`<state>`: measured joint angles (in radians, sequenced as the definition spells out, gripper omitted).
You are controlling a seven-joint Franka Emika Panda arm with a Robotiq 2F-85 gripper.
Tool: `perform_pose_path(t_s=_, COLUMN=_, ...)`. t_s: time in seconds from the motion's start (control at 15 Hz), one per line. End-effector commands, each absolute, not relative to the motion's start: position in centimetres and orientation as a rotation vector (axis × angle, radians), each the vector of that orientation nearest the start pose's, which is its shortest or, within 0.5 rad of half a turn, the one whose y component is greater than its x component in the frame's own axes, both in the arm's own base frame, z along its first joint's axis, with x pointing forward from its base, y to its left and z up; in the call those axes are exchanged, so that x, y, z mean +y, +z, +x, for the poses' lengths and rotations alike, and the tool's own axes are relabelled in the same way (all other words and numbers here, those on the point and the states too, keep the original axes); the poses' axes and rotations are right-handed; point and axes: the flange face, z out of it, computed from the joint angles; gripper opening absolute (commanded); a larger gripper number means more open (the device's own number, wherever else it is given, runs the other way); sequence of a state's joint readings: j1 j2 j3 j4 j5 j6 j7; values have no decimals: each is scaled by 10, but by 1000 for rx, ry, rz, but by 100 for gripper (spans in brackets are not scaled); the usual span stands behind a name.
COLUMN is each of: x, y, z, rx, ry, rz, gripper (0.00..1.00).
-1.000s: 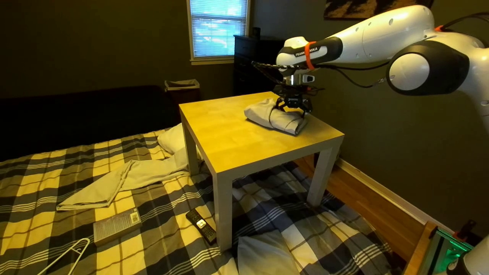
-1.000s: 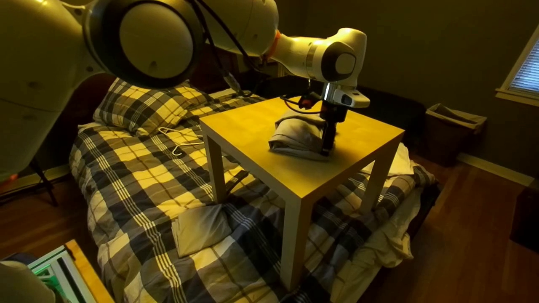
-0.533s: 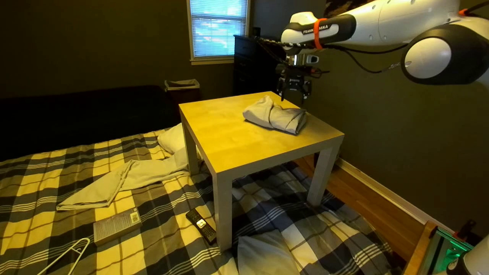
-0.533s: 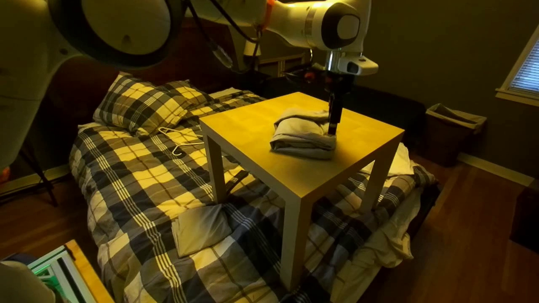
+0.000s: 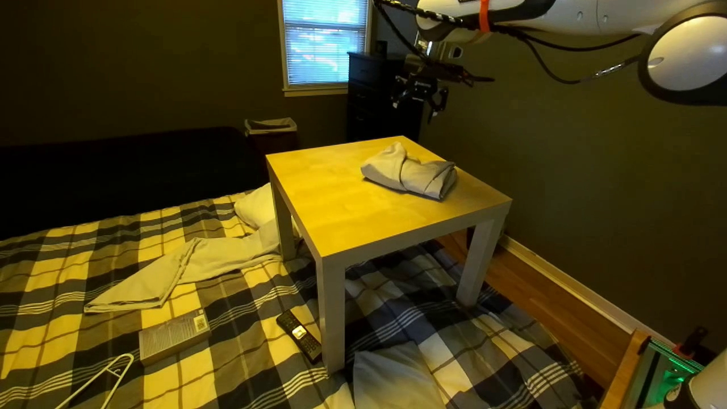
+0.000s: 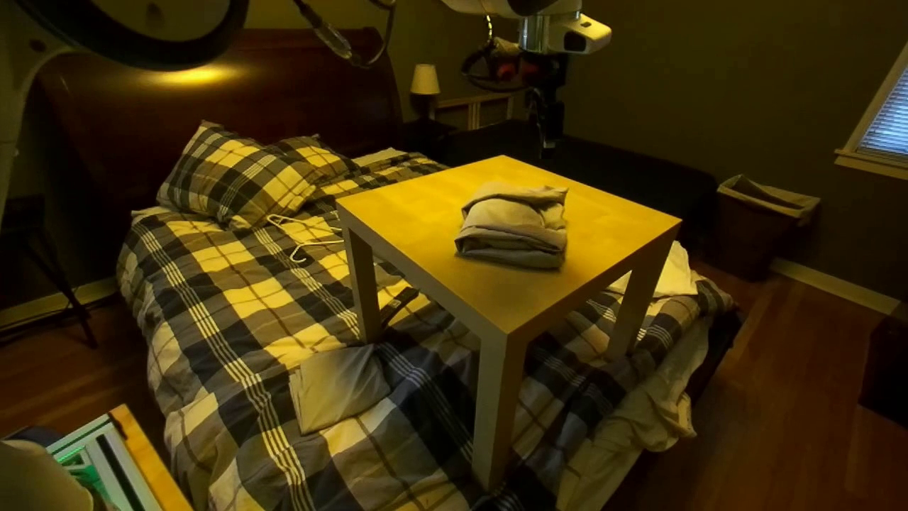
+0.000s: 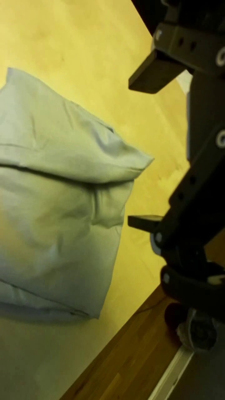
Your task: Fold the pillowcase on the table from the left to right.
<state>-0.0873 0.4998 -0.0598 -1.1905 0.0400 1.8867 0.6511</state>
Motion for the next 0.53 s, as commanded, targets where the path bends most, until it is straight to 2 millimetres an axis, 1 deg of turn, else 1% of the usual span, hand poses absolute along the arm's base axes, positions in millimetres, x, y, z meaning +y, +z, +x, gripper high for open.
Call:
perform_pose_path(t_s=0.0, x=-71, y=527, z=705, rx=894, ry=-266, rz=-2922, gripper=100)
perform_pose_path(t_s=0.07, x=-68, y=528, z=703, rx=809, ry=-267, rz=-2952, gripper=100)
perform_pose_path(t_s=0.2, x=-65, y=521, z=705, rx=643, ry=-272, rz=-2999, gripper=100)
perform_pose_path(t_s=0.27, x=-65, y=527, z=712, rx=779, ry=-293, rz=-2964, gripper=100)
perform_pose_path(t_s=0.33, x=-64, y=526, z=711, rx=724, ry=-289, rz=-2981, gripper=100)
perform_pose_path(t_s=0.47, x=-64, y=522, z=711, rx=681, ry=-279, rz=-2994, gripper=100)
